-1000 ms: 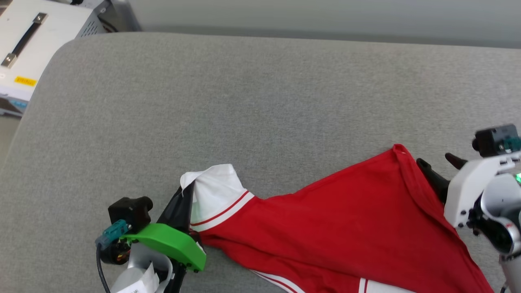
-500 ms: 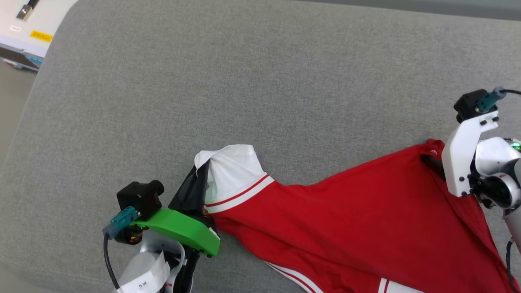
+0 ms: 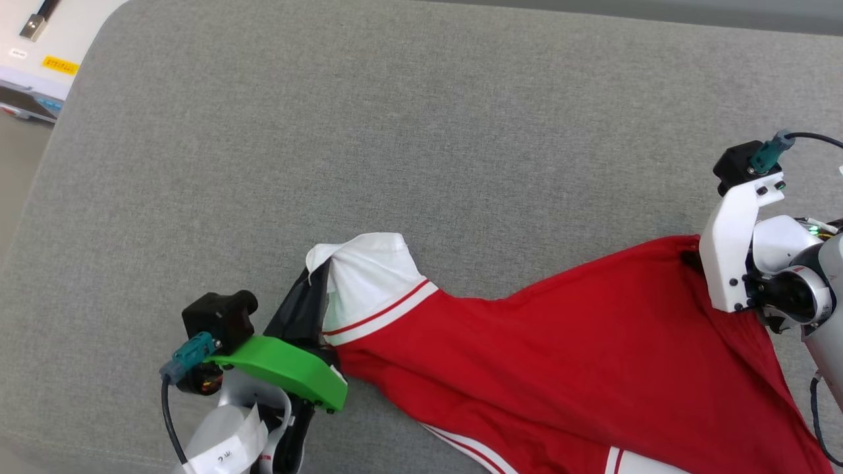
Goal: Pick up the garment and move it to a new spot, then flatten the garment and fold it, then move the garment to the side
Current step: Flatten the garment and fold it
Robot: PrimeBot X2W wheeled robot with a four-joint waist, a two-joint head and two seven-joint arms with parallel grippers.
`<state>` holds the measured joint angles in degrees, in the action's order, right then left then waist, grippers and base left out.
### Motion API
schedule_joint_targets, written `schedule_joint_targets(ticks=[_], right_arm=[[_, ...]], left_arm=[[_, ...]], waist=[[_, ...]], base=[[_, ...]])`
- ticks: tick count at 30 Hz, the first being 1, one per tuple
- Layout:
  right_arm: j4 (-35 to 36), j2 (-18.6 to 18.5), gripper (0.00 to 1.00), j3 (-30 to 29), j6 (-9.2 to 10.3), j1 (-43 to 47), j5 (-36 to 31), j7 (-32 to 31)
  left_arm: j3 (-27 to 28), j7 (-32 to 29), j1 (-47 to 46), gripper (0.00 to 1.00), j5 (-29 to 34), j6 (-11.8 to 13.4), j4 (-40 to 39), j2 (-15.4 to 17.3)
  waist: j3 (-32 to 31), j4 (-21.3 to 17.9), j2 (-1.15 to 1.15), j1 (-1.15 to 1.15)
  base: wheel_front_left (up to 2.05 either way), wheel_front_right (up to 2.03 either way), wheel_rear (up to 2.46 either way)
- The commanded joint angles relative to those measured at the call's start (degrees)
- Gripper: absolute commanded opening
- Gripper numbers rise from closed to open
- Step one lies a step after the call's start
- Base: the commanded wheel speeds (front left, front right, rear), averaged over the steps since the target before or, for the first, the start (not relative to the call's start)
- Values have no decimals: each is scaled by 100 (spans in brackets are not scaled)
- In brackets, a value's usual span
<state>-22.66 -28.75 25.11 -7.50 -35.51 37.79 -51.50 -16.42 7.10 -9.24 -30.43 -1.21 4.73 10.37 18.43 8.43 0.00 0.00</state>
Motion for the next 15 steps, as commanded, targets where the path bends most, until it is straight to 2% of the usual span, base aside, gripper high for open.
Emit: schedule_joint_targets(ticks=[1, 11, 15], right_arm=[[-110, 84, 0, 112, 1, 82, 91, 78], [-30, 227, 0, -516, 1, -193, 265, 1111], [-132, 367, 0, -701, 1, -248, 148, 1400]], left_arm=[[46, 47, -67, 0, -13, 48, -25, 71], [196, -209, -526, 0, 139, 175, -48, 425], [272, -365, -1032, 0, 115, 107, 90, 557]], waist=[[-154, -119, 0, 0], [-808, -511, 0, 0], [-1018, -680, 0, 0]], base=[[0, 0, 0], [0, 0, 0], [0, 0, 0]])
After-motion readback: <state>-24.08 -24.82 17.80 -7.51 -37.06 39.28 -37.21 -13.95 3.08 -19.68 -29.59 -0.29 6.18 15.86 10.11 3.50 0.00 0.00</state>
